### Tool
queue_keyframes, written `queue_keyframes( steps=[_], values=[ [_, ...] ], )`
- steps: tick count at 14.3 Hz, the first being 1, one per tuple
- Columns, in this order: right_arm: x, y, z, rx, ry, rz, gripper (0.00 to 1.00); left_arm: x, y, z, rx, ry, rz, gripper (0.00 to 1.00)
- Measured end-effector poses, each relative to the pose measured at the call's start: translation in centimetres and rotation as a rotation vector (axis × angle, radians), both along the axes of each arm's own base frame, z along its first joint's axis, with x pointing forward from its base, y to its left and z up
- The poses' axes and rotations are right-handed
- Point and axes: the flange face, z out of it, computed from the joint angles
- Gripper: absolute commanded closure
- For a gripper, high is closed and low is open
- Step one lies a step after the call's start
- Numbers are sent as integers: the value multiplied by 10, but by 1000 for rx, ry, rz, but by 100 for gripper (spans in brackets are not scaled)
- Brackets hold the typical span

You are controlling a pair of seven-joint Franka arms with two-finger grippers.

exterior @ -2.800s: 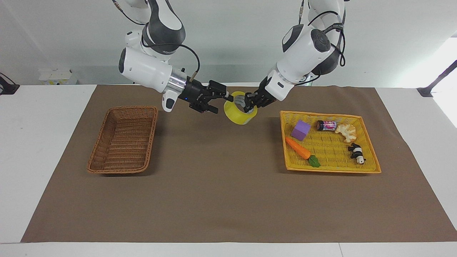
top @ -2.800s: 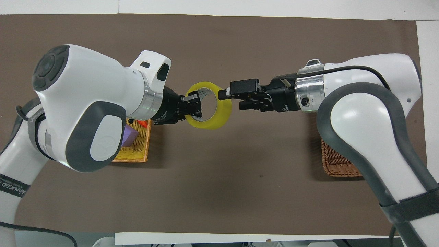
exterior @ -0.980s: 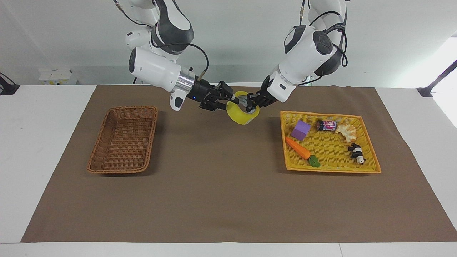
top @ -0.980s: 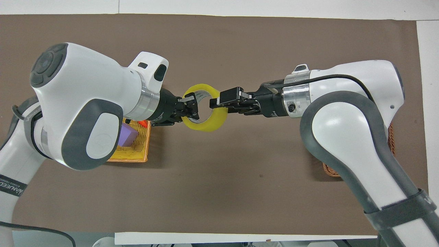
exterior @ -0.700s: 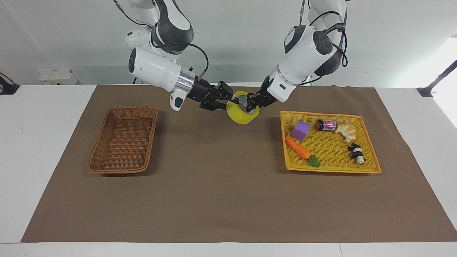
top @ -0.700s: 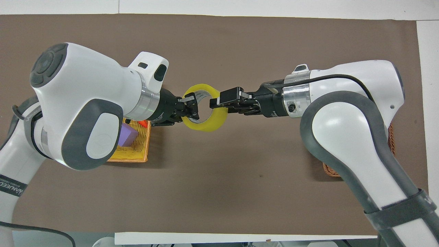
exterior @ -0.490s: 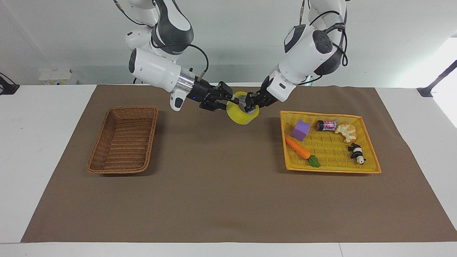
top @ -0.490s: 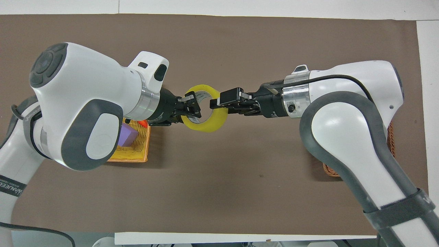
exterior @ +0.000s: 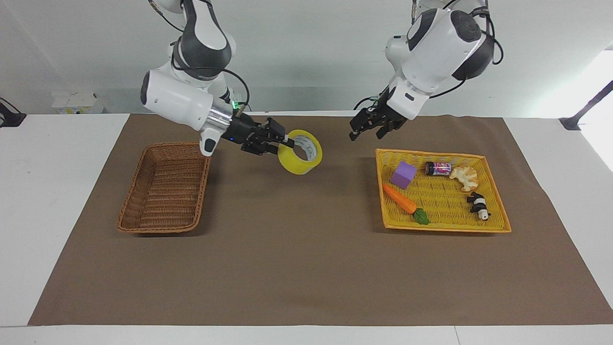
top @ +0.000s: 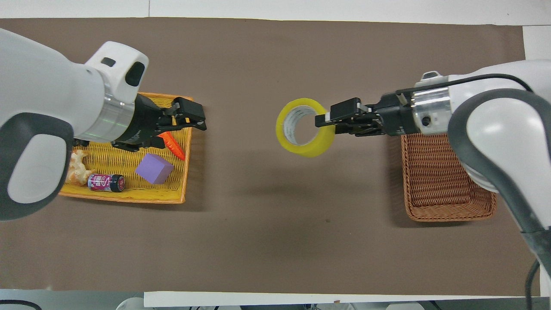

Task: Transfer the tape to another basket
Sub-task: 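Carry the tape roll into the brown wicker basket with the right gripper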

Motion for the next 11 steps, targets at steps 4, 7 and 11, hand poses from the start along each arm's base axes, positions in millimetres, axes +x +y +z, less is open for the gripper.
queue_keyframes(
  steps=[4, 7, 11],
  values=[
    [-5, -124, -10, -85, 6, -8, 100, 39, 116, -4, 45, -31, 10, 0],
    [-26, -213, -26, -132, 17, -29, 100, 52, 205, -9, 97, -73, -126, 0],
    [-58, -291, -76, -130, -7, -24, 100, 53, 247, -9, 112, -96, -194, 0]
  ],
)
